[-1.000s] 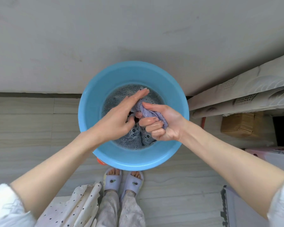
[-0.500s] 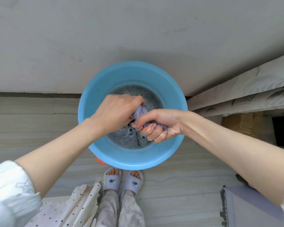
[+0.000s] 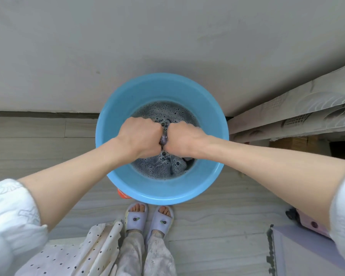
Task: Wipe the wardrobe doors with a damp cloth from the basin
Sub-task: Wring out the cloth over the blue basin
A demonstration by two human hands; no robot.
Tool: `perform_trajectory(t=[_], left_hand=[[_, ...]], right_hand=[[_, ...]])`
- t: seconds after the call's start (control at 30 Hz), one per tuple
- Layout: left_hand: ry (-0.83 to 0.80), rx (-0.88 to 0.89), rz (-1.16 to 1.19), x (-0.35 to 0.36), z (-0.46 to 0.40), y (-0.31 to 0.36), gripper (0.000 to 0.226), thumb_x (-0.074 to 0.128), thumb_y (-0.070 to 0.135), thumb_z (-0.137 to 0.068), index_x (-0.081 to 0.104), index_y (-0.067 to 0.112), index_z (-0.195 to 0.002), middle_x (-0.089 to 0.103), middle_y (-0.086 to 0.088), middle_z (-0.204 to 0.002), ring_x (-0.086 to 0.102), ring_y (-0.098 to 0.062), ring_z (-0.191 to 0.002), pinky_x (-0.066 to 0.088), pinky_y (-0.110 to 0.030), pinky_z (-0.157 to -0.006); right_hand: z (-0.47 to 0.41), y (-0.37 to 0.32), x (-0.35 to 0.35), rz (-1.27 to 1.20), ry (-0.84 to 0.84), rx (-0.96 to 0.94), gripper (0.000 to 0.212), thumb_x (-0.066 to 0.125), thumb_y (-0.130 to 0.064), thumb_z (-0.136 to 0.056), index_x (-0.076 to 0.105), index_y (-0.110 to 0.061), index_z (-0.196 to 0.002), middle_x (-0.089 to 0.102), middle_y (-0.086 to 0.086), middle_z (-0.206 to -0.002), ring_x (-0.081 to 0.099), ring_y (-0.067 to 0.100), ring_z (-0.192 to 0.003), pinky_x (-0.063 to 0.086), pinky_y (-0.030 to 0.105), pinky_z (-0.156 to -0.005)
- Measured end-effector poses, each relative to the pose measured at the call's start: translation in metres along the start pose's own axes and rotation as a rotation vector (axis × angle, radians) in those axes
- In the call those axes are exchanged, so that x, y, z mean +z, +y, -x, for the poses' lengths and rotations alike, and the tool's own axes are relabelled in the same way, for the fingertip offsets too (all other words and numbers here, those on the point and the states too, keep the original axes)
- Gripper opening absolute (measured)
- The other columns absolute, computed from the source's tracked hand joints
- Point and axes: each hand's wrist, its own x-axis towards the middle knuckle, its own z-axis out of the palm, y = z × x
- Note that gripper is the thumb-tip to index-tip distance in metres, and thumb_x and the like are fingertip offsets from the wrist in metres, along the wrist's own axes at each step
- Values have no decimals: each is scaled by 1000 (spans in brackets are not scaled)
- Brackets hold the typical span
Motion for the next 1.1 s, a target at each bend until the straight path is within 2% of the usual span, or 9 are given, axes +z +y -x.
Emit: perform_trajectory(t=[0.03, 0.1, 0.2, 0.37, 0.5, 0.7, 0.83, 0.93, 1.1], left_hand=[[-40, -48, 52, -1, -2, 0, 8, 51, 25, -76, 55, 18, -75, 64, -7, -80, 47, -28, -66, 33, -29, -59], [-110, -126, 154, 0, -8, 0, 19, 54, 27, -78, 45, 16, -66, 54, -5, -72, 46, -27, -67, 35, -29, -60], [-188, -177, 322, -3, -14, 0, 26, 53, 25, -80, 35, 18, -61, 42, 2, -63, 46, -27, -69, 36, -30, -63], [-272, -233, 620, -12, -21, -3, 22, 51, 14, -79, 42, 14, -59, 46, 0, -54, 46, -21, -53, 32, -24, -46], [-387, -313, 954, -11, -18, -3, 32, 55, 10, -78, 37, 13, -52, 33, 2, -34, 27, -15, -29, 23, -14, -37], [-486, -329, 1321, -13, -14, 1, 55, 52, 9, -82, 24, 24, -37, 18, 6, -40, 13, -12, -34, 14, -12, -41], [-497, -371, 1510, -13, -12, 7, 50, 50, 9, -84, 22, 27, -46, 15, 6, -42, 11, -10, -33, 17, -8, -39], [-521, -385, 1638, -13, -13, 9, 53, 49, 9, -86, 24, 25, -41, 14, 7, -40, 11, -9, -31, 17, -8, -37], [-563, -402, 1726, -12, -8, 16, 51, 46, 9, -88, 25, 26, -45, 14, 8, -38, 11, -7, -30, 14, -7, -36]], right_hand=[[-2, -1, -1, 90, 71, -35, 14, 49, -26, -88, 54, -16, -79, 55, 3, -77, 60, 26, -79, 36, 27, -62], [-7, 1, -3, 239, 160, -109, 20, 46, -25, -91, 62, -15, -99, 64, 8, -100, 62, 29, -95, 35, 31, -65], [-16, 8, -8, 424, 206, -233, 24, 44, -23, -94, 60, -12, -108, 65, 9, -111, 62, 30, -101, 33, 31, -65], [-27, 14, -20, 624, 256, -358, 23, 41, -19, -95, 54, -7, -110, 67, 11, -106, 63, 32, -97, 30, 31, -61], [-29, 16, -26, 697, 245, -419, 23, 38, -15, -94, 51, -4, -108, 68, 13, -101, 64, 34, -93, 26, 32, -56], [-31, 21, -35, 722, 286, -464, 19, 38, -13, -93, 51, -2, -103, 69, 15, -95, 65, 35, -89, 27, 31, -54], [-33, 21, -35, 730, 299, -464, 18, 38, -12, -93, 52, -3, -101, 69, 14, -93, 65, 35, -86, 25, 30, -53], [-35, 22, -38, 724, 324, -452, 18, 39, -14, -94, 52, -4, -101, 69, 14, -91, 65, 34, -84, 20, 29, -49], [-32, 26, -30, 700, 313, -448, 20, 38, -15, -95, 51, -4, -106, 70, 14, -92, 65, 35, -86, 29, 32, -56]])
